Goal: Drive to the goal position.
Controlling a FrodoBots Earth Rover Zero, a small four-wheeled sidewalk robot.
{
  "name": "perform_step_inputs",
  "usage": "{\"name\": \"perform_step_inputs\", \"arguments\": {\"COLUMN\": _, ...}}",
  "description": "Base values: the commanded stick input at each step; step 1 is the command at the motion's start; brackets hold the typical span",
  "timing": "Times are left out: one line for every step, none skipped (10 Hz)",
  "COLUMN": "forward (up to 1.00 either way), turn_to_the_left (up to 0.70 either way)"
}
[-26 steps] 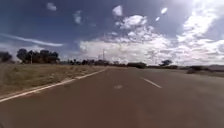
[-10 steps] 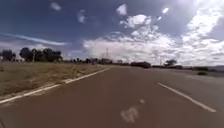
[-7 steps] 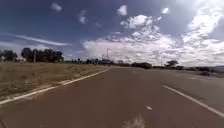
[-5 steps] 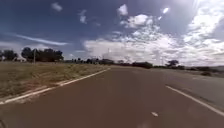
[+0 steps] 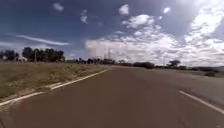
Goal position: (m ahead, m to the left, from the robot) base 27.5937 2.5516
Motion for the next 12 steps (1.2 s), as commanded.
{"name": "perform_step_inputs", "arguments": {"forward": 1.0, "turn_to_the_left": 0.0}}
{"name": "perform_step_inputs", "arguments": {"forward": 1.0, "turn_to_the_left": 0.0}}
{"name": "perform_step_inputs", "arguments": {"forward": 1.0, "turn_to_the_left": 0.0}}
{"name": "perform_step_inputs", "arguments": {"forward": 1.0, "turn_to_the_left": 0.0}}
{"name": "perform_step_inputs", "arguments": {"forward": 1.0, "turn_to_the_left": 0.0}}
{"name": "perform_step_inputs", "arguments": {"forward": 1.0, "turn_to_the_left": 0.0}}
{"name": "perform_step_inputs", "arguments": {"forward": 1.0, "turn_to_the_left": -0.36}}
{"name": "perform_step_inputs", "arguments": {"forward": 1.0, "turn_to_the_left": -0.25}}
{"name": "perform_step_inputs", "arguments": {"forward": 1.0, "turn_to_the_left": -0.14}}
{"name": "perform_step_inputs", "arguments": {"forward": 1.0, "turn_to_the_left": -0.03}}
{"name": "perform_step_inputs", "arguments": {"forward": 1.0, "turn_to_the_left": 0.0}}
{"name": "perform_step_inputs", "arguments": {"forward": 1.0, "turn_to_the_left": 0.0}}
